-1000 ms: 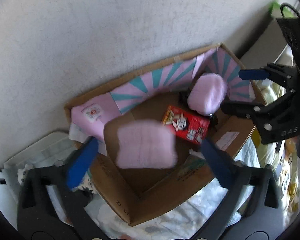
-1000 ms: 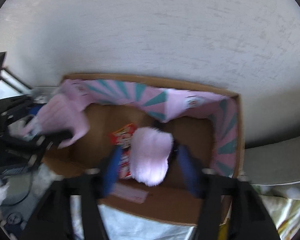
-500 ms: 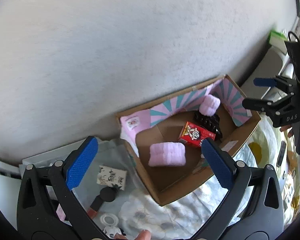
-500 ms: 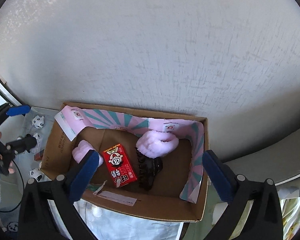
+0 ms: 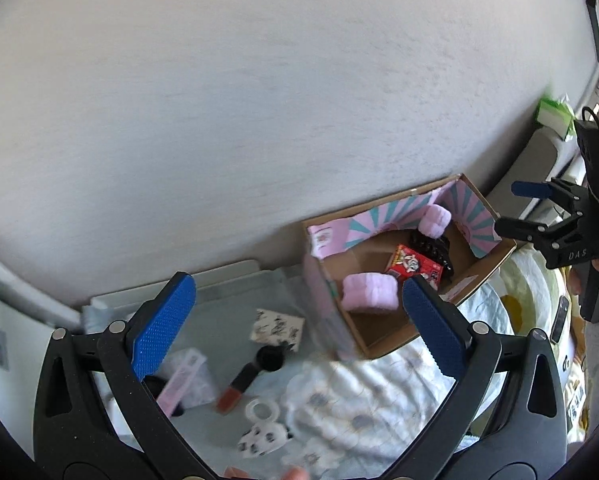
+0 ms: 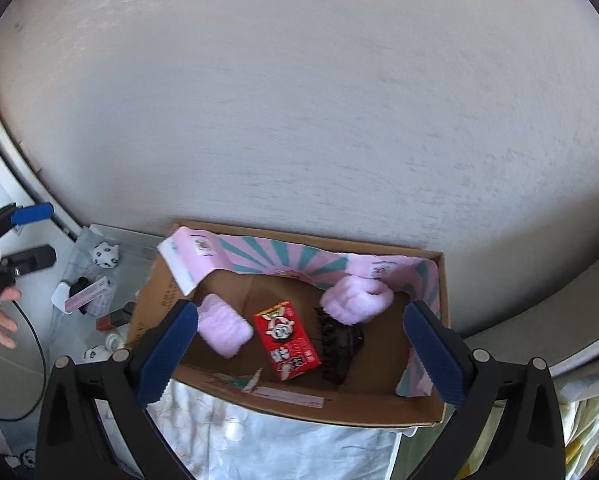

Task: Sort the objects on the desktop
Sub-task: 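Move both tools back toward the remaining items on the bed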

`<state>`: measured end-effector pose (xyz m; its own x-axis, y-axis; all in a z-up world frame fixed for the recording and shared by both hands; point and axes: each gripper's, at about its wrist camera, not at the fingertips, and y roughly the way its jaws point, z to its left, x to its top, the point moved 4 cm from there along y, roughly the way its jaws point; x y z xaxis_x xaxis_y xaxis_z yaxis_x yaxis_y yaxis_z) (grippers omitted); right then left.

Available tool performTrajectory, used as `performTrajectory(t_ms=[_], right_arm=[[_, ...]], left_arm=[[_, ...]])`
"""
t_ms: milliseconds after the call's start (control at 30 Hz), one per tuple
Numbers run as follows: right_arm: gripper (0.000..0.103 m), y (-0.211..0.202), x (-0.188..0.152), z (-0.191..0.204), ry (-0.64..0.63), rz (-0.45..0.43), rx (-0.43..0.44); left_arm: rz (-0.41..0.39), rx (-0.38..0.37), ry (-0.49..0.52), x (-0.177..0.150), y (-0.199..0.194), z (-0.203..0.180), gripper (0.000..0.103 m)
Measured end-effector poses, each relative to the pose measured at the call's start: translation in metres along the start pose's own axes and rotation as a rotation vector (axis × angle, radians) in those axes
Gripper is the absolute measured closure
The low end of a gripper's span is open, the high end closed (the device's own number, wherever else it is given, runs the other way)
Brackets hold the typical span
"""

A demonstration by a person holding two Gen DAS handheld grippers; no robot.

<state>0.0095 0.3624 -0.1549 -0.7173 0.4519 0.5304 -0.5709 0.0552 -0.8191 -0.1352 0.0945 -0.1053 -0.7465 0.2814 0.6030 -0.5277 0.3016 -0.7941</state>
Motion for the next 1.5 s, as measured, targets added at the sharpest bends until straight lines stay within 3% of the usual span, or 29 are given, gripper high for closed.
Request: performTrajectory(t_ms=[167,267,433,667,900,1000,1033,1267,1500], right_arm=[[0.0,-0.007,0.002,0.03,-0.126,-0.003,-0.077],[0.0,-0.013,0.004,0.043,-0.137,0.014,-0.121],[0.0,-0.029,0.016,0.066,-0.14,-0.029,-0.047],[0.0,-0.028,0.029,0.109,-0.245,-0.005,-0.002],[0.0,-0.014,0.032,0.157,-0.4,0.024,0.068],[0.0,0.002,0.028,0.18,-0.499,0.093,0.12],[0.0,0.004,0.025,0.183,-0.547,0.17,0.158],[0.0,0.044,0.005,0.223,-0.832,0.313,0.18],[0.0,0.087,-0.016,0.244,-1.072,0.434,0.156]], left_arm=[[-0.027,0.013,-0.038,-0.013,-0.023,0.023,0.0],[-0.048,0.01,-0.047,-0.022,-0.037,0.032,0.0],[-0.062,0.06,-0.019,-0.037,-0.058,0.044,0.0],[-0.118,0.14,0.079,-0.051,-0.092,0.057,0.0],[-0.074,0.177,0.115,-0.071,-0.092,0.065,0.0],[-0.047,0.166,0.125,-0.086,-0.079,0.065,0.0],[-0.037,0.155,0.129,-0.093,-0.073,0.065,0.0],[0.017,0.069,0.151,-0.131,-0.038,0.058,0.0],[0.013,-0.009,0.231,-0.151,-0.021,0.046,0.0]])
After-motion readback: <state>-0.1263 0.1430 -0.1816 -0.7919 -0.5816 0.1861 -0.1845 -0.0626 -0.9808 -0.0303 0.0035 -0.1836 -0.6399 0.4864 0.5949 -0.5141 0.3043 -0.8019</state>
